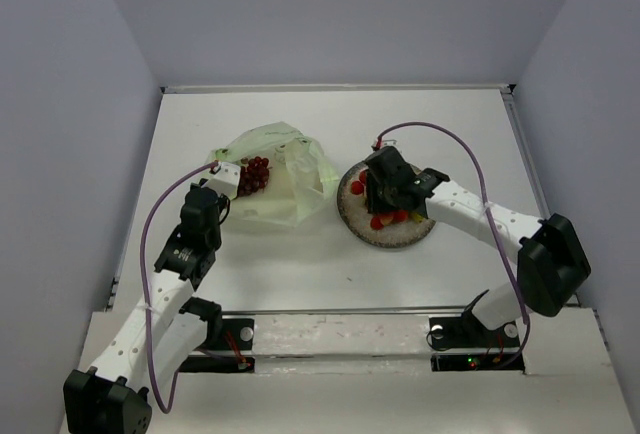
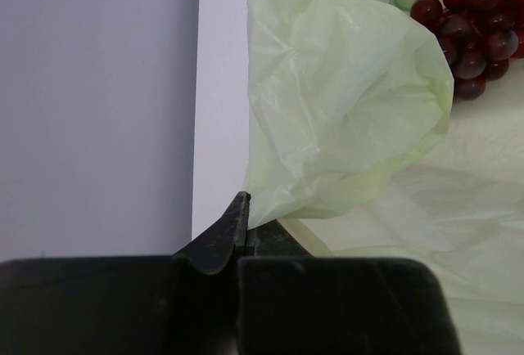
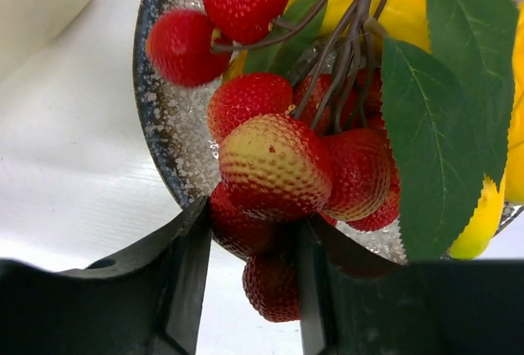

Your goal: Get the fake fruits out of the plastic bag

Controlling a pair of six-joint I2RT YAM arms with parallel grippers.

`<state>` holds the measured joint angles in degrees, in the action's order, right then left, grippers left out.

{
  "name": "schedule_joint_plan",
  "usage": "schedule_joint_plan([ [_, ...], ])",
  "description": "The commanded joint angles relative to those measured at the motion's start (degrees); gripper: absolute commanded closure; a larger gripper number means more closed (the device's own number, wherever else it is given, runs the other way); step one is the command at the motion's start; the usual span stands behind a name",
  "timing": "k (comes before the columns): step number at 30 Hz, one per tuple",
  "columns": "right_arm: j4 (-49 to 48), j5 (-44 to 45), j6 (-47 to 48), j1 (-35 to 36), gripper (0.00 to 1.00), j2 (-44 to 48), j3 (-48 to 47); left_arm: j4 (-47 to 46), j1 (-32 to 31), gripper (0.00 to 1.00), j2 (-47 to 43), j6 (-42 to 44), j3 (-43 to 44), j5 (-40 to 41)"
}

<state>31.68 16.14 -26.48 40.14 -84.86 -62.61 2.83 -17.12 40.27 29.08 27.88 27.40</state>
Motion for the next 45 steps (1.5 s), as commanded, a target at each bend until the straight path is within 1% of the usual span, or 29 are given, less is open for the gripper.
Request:
schedule_joint_plan([
  [1, -3.21, -1.99, -0.16, -0.15, 0.52, -0.31, 0.12, -2.13, 0.16, 0.99, -0.72, 0.01, 1.92, -0.15],
  [2, -3.03, -2.08, 0.37, -0.15, 0.43, -0.31, -0.23, -2.13, 0.16, 0.99, -0.63, 0.01, 1.83, -0.15],
  [3, -2.07, -1.99, 1.16, -0.15, 0.31, -0.39, -1.80, -2.13, 0.16, 0.99, -0.72, 0.10, 1.92, -0.24],
  [6, 1.26, -2.43, 3.35, -0.15, 0.19, -1.27, -6.62, -2.21, 0.25, 0.99, -0.54, 0.27, 2.09, -0.50],
  [8, 3.55, -3.74, 5.11, -0.15, 0.03, -2.49, -9.62, -2.22, 0.16, 0.99, -0.46, 0.36, 2.27, -0.68],
  [9, 6.09, -4.36, 5.64, -0.15, 0.00, -2.94, -11.38, -2.22, 0.16, 0.99, -0.37, 0.28, 2.44, -0.68],
  [11, 9.00, -4.28, 6.96, 2.03, 0.00, -3.55, -17.26, -2.22, 0.16, 0.99, -0.37, 0.27, 2.62, -0.68],
  [12, 12.14, -3.49, 8.45, 2.66, 0.00, -3.73, -22.50, -2.13, 0.16, 0.99, -0.37, 0.27, 2.71, -0.68],
  [13, 13.39, -2.62, 9.25, 3.27, 0.00, -3.73, -22.56, -2.04, 0.25, 0.99, -0.37, 0.27, 2.79, -0.59],
  [14, 14.54, -1.04, 9.86, 3.80, 0.00, -3.56, -28.56, -1.95, 0.16, 0.99, -0.46, 0.27, 2.88, -0.59],
  [15, 14.72, -0.85, 11.43, 5.20, 0.00, -3.12, -31.49, -1.69, 0.16, 0.99, -0.54, 0.19, 2.80, -0.68],
  [17, 12.63, -1.98, 13.99, 7.92, 0.00, -2.94, -37.99, -1.60, 0.25, 0.99, -0.54, 0.10, 2.62, -0.85],
  [18, 9.66, -2.86, 16.96, 11.76, 0.00, -4.25, -39.42, -1.60, 0.34, 0.99, -0.54, 0.10, 2.45, -1.03],
  [21, 5.52, -7.51, 19.09, 15.84, 0.00, -9.25, -45.29, -2.04, 0.25, 0.99, -0.63, 0.36, 2.09, -1.12],
  [22, 4.19, -12.05, 18.84, 16.37, 0.01, -13.10, -46.19, -2.04, 0.16, 0.99, -0.72, 0.28, 2.09, -0.94],
  [23, 2.79, -14.45, 18.57, 16.37, 0.02, -15.14, -46.81, -2.04, 0.25, 0.99, -0.89, 0.19, 2.18, -0.68],
  [24, 1.03, -16.56, 17.26, 16.37, 0.04, -17.34, -48.73, -1.87, 0.25, 0.99, -0.98, 0.10, 2.18, -0.24],
  [25, 0.93, -21.11, 16.82, 16.37, 0.06, -19.53, -50.40, -1.69, 0.16, 0.99, -1.33, 0.01, 2.27, -0.07],
  [26, 0.93, -22.28, 15.33, 16.37, 0.10, -23.56, -52.33, -1.34, 0.16, 0.99, -1.60, -0.08, 2.18, 0.11],
  [27, -0.73, -22.82, 14.19, 16.37, 0.19, -24.90, -54.09, -1.25, 0.16, 0.99, -1.77, -0.08, 2.09, 0.37],
  [28, -2.31, -23.17, 12.96, 16.37, 0.22, -25.87, -53.67, -1.16, 0.16, 0.99, -1.95, -0.08, 1.92, 0.46],
  [30, -3.82, -23.00, 11.81, 16.37, 0.31, -29.11, -53.06, -1.42, 0.25, 0.99, -2.39, -0.25, 1.22, 0.81],
  [33, -3.82, -21.51, 10.75, 16.37, 0.37, -32.29, -52.00, -1.51, 0.16, 0.99, -2.65, -0.78, 0.86, 0.90],
  [36, -4.08, -18.96, 9.96, 16.37, 0.45, -36.77, -52.70, -1.60, 0.16, 0.99, -2.65, -0.96, 0.25, 0.38],
  [37, -4.08, -17.74, 9.70, 16.37, 0.45, -39.22, -53.31, -1.69, 0.16, 0.99, -2.65, -1.04, 0.16, 0.38],
  [38, -4.26, -14.16, 9.43, 16.37, 0.45, -40.55, -54.62, -1.69, 0.16, 0.99, -2.65, -0.87, -0.02, 0.29],
  [41, -5.57, -8.08, 7.15, 16.37, 0.42, -45.37, -56.56, -1.69, 0.16, 0.99, -2.48, -0.78, -0.19, -0.33],
  [43, -7.16, -5.44, 4.43, 14.89, 0.33, -48.71, -59.63, -1.69, 0.16, 0.99, -2.48, -0.60, -0.46, -0.68],
  [45, -8.12, -3.58, 3.02, 14.10, 0.22, -51.09, -62.18, -1.69, 0.16, 0.99, -2.48, -0.43, -0.54, -0.85],
])
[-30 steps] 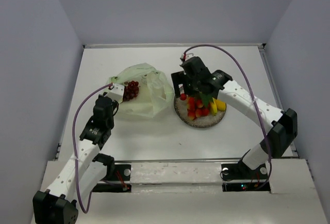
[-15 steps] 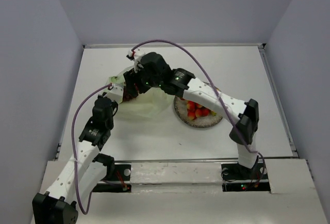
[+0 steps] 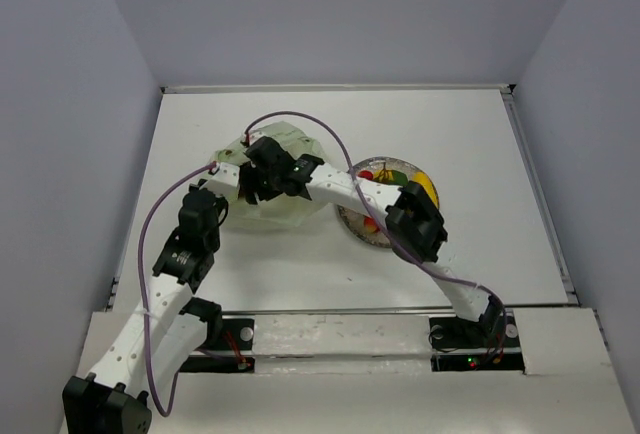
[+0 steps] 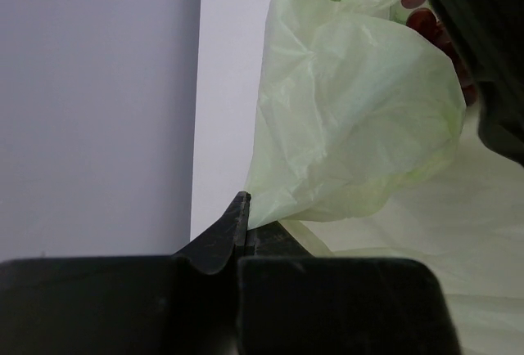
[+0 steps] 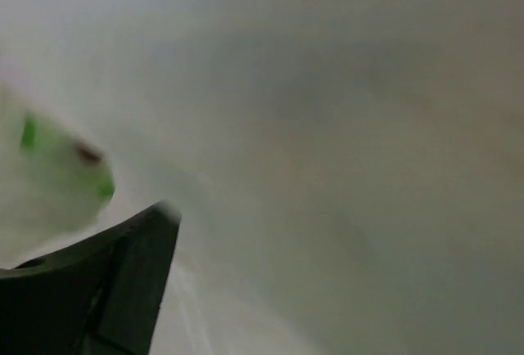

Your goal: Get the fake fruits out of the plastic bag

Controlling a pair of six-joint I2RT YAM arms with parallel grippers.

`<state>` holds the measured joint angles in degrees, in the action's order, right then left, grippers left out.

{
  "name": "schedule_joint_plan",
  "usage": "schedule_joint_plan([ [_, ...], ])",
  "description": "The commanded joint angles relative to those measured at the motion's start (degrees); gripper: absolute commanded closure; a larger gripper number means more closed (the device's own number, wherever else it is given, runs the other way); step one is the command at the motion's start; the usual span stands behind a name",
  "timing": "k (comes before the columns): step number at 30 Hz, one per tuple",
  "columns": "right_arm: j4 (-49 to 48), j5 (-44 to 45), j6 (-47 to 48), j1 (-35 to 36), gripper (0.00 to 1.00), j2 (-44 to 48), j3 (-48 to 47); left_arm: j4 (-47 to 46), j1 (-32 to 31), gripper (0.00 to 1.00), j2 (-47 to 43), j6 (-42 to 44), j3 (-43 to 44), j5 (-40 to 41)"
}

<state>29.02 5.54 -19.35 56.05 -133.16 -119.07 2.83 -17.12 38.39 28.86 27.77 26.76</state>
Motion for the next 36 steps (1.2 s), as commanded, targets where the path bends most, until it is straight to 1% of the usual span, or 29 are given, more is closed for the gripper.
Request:
schedule_joint_plan([
  [1, -6.16, 7.90, -5.07, -1.82, 0.17, -3.93, -8.52, -1.69, 0.16, 0.99, -0.60, -0.21, -0.61, -0.39],
  [2, -6.69, 8.95, -5.17, -2.35, 0.14, -4.99, -9.68, -1.77, 0.16, 0.99, -0.69, -0.12, -0.61, -0.48],
  [3, -7.30, 9.66, -5.60, -2.35, 0.08, -6.91, -11.70, -1.69, 0.16, 0.99, -0.60, -0.03, -0.70, -0.75],
  [4, -7.57, 10.10, -5.95, -2.87, 0.06, -7.89, -12.41, -1.77, 0.16, 0.99, -0.60, -0.03, -0.79, -0.84],
  [6, -7.83, 11.68, -7.88, -2.88, 0.00, -9.91, -13.56, -1.69, 0.16, 0.99, -0.51, -0.03, -0.87, -1.10],
  [10, -9.58, 14.84, -11.05, -3.41, 0.00, -12.02, -14.35, -0.47, 0.25, 1.00, -0.25, -0.91, -0.70, -2.33],
  [15, -10.82, 17.40, -11.85, -3.41, 0.00, -16.68, -16.90, -0.11, 0.16, 1.00, -0.16, -1.00, -0.79, -3.03],
  [19, -12.31, 15.30, -11.15, -3.41, 0.00, -21.86, -19.44, 0.07, 0.16, 1.00, 0.01, -1.00, -0.87, -3.73],
  [21, -12.32, 15.29, -10.71, -3.41, 0.00, -22.93, -20.59, 0.07, 0.25, 1.00, 0.10, -1.00, -0.87, -3.74],
  [23, -12.40, 16.26, -10.44, -3.41, 0.00, -23.02, -19.81, 0.07, 0.16, 1.00, 0.19, -1.00, -0.79, -3.65],
  [25, -12.58, 17.66, -9.65, -3.41, 0.10, -22.06, -17.70, 0.07, 0.16, 1.00, 0.19, -0.91, -0.87, -3.56],
  [27, -13.89, 17.49, -8.34, -3.41, 0.26, -20.57, -16.12, 0.07, 0.16, 1.00, 0.28, -0.91, -1.05, -3.47],
  [28, -14.42, 17.40, -7.98, -3.41, 0.41, -20.04, -14.37, -0.02, 0.25, 1.00, 0.28, -1.17, -1.14, -3.47],
  [30, -15.39, 16.17, -7.46, -3.41, 0.55, -18.89, -12.78, -0.02, 0.25, 1.00, 0.63, -1.35, -1.23, -3.38],
  [31, -16.09, 15.82, -6.93, -3.41, 0.71, -17.50, -11.55, -0.10, 0.25, 1.00, 0.54, -1.44, -1.23, -3.12],
  [32, -16.36, 15.73, -6.75, -3.41, 0.76, -16.70, -10.84, -0.02, 0.34, 0.99, 0.63, -1.35, -1.31, -3.03],
  [33, -17.05, 15.47, -6.05, -2.88, 0.78, -14.69, -10.05, -0.10, 0.25, 1.00, 0.63, -1.27, -1.23, -2.60],
  [34, -17.50, 15.20, -5.35, -2.88, 0.78, -14.67, -9.26, -0.11, 0.25, 0.99, 0.63, -1.26, -1.14, -2.51],
  [36, -18.64, 14.24, -3.25, -2.36, 0.85, -11.08, -6.46, -0.37, 0.25, 0.99, 0.63, -1.09, -1.05, -1.98],
])
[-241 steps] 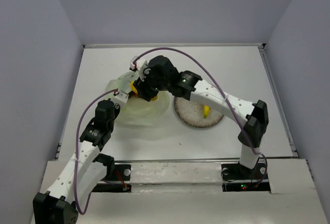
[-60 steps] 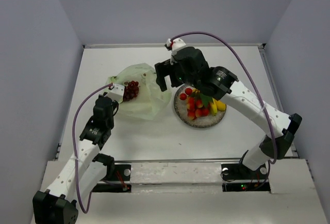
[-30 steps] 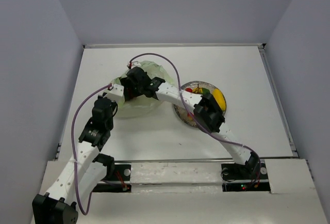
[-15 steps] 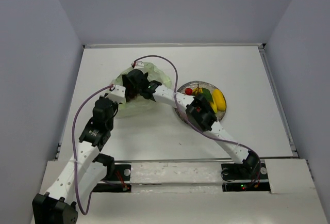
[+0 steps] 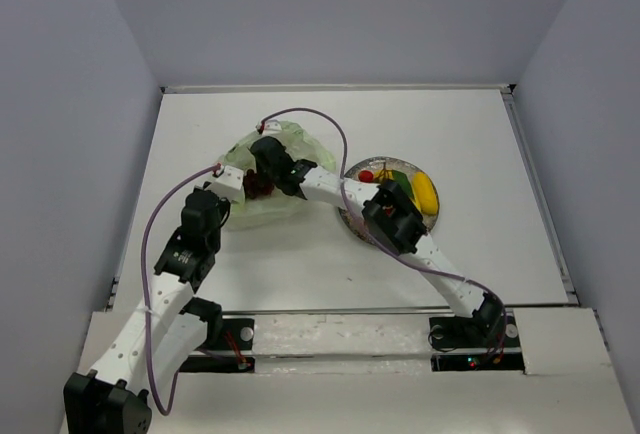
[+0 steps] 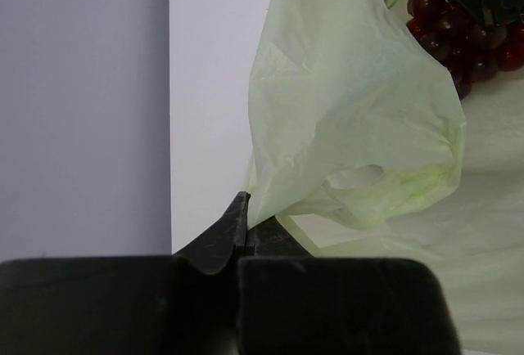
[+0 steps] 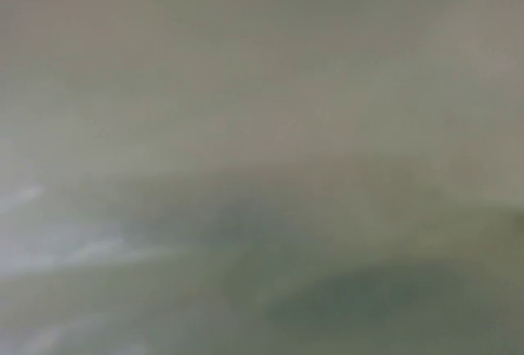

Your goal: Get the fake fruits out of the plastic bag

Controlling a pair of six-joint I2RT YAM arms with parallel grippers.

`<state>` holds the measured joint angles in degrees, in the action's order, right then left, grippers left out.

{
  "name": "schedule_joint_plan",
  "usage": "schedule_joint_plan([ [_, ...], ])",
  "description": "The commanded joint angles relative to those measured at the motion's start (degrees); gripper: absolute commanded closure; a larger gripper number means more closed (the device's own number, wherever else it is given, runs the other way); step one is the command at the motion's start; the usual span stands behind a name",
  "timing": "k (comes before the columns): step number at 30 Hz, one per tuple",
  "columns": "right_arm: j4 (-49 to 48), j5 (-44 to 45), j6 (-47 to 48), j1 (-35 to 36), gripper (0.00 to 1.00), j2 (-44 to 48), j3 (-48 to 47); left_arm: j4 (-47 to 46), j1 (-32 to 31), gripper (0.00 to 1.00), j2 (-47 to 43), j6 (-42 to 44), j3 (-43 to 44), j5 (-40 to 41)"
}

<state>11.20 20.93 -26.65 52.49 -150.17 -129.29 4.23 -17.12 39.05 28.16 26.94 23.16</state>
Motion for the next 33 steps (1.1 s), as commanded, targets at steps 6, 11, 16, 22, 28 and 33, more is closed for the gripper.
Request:
schedule_joint_plan([
  [6, -4.51, -9.21, 7.23, 1.74, 0.96, 20.66, 14.75, -3.43, 0.34, 0.99, 1.38, 0.14, 0.31, 3.03],
  [11, -8.21, -17.92, 9.51, 2.88, 0.99, 31.50, 27.49, -3.96, 0.43, 0.99, 3.22, 1.10, 1.27, 4.79],
  [16, -7.77, -22.94, 11.71, 3.41, 0.99, 39.41, 31.12, -5.72, 0.51, 0.99, 3.67, 1.72, 2.06, 4.70],
  [22, -7.51, -26.82, 13.03, 3.41, 0.99, 44.52, 28.49, -5.55, 0.43, 0.99, 3.84, 2.42, 2.07, 4.70],
  [28, -7.51, -21.20, 13.12, 3.41, 0.99, 48.56, 20.86, -5.20, 0.43, 0.99, 3.93, 2.60, 2.33, 4.44],
  [33, -7.07, -13.29, 13.12, 2.62, 0.99, 53.21, 17.41, -4.85, 0.43, 0.99, 3.93, 2.51, 2.24, 4.18],
])
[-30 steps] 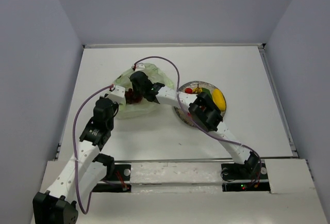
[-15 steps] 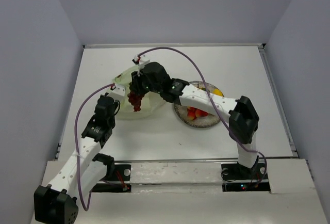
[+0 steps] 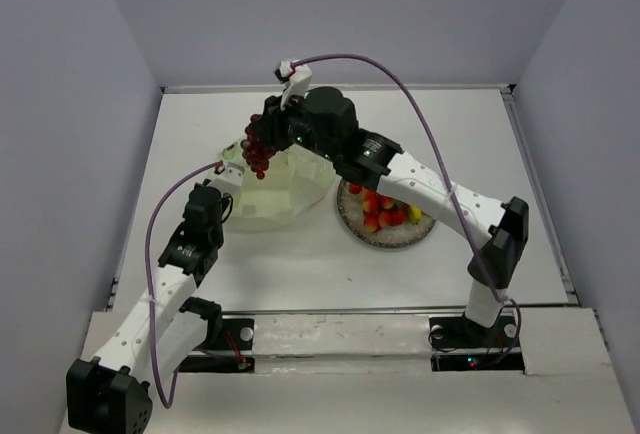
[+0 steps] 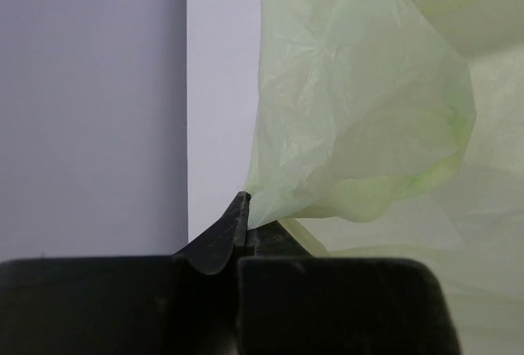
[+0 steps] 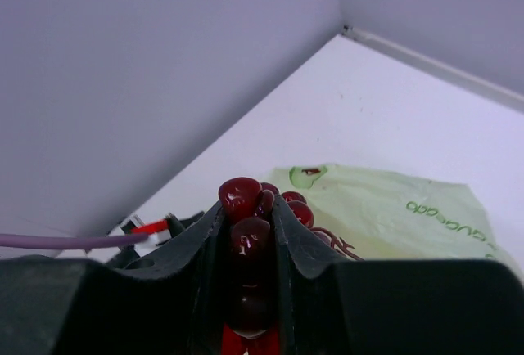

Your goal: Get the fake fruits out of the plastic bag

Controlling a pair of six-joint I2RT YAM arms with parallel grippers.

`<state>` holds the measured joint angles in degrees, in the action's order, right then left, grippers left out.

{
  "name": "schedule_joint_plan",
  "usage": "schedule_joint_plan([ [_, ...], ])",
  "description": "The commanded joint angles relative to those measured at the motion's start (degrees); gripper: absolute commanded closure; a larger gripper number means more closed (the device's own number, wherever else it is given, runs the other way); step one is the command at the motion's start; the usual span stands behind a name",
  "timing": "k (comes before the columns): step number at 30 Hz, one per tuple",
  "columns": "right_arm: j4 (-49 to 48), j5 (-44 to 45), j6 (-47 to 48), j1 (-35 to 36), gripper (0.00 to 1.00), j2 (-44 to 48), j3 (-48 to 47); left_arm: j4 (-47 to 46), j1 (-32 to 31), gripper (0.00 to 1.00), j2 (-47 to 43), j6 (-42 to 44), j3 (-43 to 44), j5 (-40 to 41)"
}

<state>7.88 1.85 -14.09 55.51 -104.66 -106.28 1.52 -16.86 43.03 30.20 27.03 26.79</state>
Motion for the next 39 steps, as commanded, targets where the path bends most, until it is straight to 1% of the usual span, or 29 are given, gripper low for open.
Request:
schedule_joint_plan([
  [1, -3.14, 6.41, 0.12, -1.09, 0.99, 9.55, -5.78, -2.05, 0.16, 0.99, -0.05, 0.39, 2.24, 0.46],
  [2, -2.70, 7.11, 0.03, -1.62, 0.99, 10.61, -5.43, -1.96, 0.16, 0.99, -0.05, 0.30, 2.33, 0.46],
  [5, 0.29, 13.78, 1.60, -1.63, 0.99, 15.18, -3.24, -1.78, 0.16, 0.99, 0.04, 0.39, 2.51, 0.28],
  [6, 1.43, 18.93, 1.78, -2.24, 0.99, 16.58, 0.25, -1.78, 0.16, 0.99, 0.04, 0.22, 2.51, 0.20],
  [8, 2.05, 23.62, 1.00, -2.85, 0.99, 21.48, 4.74, -1.87, 0.08, 0.99, 0.04, 0.21, 2.42, 0.02],
  [9, 2.40, 28.17, 0.21, -3.47, 0.99, 23.26, 9.38, -1.78, 0.16, 0.99, 0.04, 0.13, 2.33, -0.07],
  [11, 2.84, 31.71, -2.51, -4.17, 0.99, 26.95, 13.88, -1.78, 0.08, 0.99, 0.13, 0.21, 2.24, -0.15],
  [12, 3.10, 34.77, -3.48, -4.87, 0.99, 30.45, 15.91, -1.78, 0.08, 0.99, 0.13, 0.30, 2.24, -0.24],
  [13, 3.63, 36.28, -5.06, -4.88, 0.99, 32.14, 19.93, -1.78, 0.08, 0.99, 0.13, 0.30, 2.42, -0.24],
  [15, 3.98, 39.71, -6.21, -4.88, 0.99, 35.21, 24.17, -1.78, 0.08, 0.99, 0.30, 0.39, 2.59, -0.33],
  [16, 4.59, 42.25, -7.70, -4.88, 0.99, 37.75, 28.63, -1.78, 0.08, 0.99, 0.39, 0.48, 2.68, -0.59],
  [17, 5.04, 43.14, -8.75, -5.40, 0.99, 38.82, 30.85, -1.78, 0.08, 0.99, 0.39, 0.48, 2.85, -0.68],
  [20, 5.57, 41.84, -12.01, -6.11, 0.99, 41.11, 37.61, -1.61, 0.08, 0.99, 0.13, 0.39, 2.86, -1.47],
  [21, 5.57, 40.36, -12.89, -7.42, 0.99, 40.94, 38.42, -1.61, 0.16, 0.99, 0.04, 0.39, 2.94, -2.34],
  [22, 5.48, 39.47, -14.64, -7.95, 0.99, 40.51, 38.95, -1.61, 0.08, 0.99, -0.22, 0.39, 2.86, -2.61],
  [24, 5.57, 35.71, -15.09, -9.44, 0.99, 38.93, 38.52, -1.61, -0.01, 0.99, -0.40, 0.39, 2.77, -2.88],
  [27, 5.57, 32.62, -15.97, -10.68, 0.99, 35.94, 37.64, -1.61, -0.10, 0.99, -0.75, 0.39, 2.68, -2.88],
  [31, 5.66, 31.64, -17.72, -11.21, 0.99, 34.09, 38.60, -1.61, -0.10, 0.99, -1.28, 0.22, 2.24, -2.97],
  [33, 5.57, 31.64, -18.69, -13.22, 0.99, 33.56, 39.74, -1.61, -0.10, 0.99, -1.54, -0.05, 1.89, -2.88],
  [35, 5.31, 29.10, -20.71, -15.59, 0.99, 32.86, 41.94, -1.61, -0.19, 0.99, -1.54, -0.31, 1.54, -3.23],
  [36, 4.61, 25.61, -22.20, -18.30, 0.99, 31.90, 43.25, -1.61, -0.19, 0.99, -1.54, -0.40, 1.36, -3.40],
  [39, 3.99, 22.68, -23.53, -20.78, 0.99, 30.84, 44.84, -1.61, -0.19, 0.99, -1.63, -0.40, 1.36, -3.58],
])
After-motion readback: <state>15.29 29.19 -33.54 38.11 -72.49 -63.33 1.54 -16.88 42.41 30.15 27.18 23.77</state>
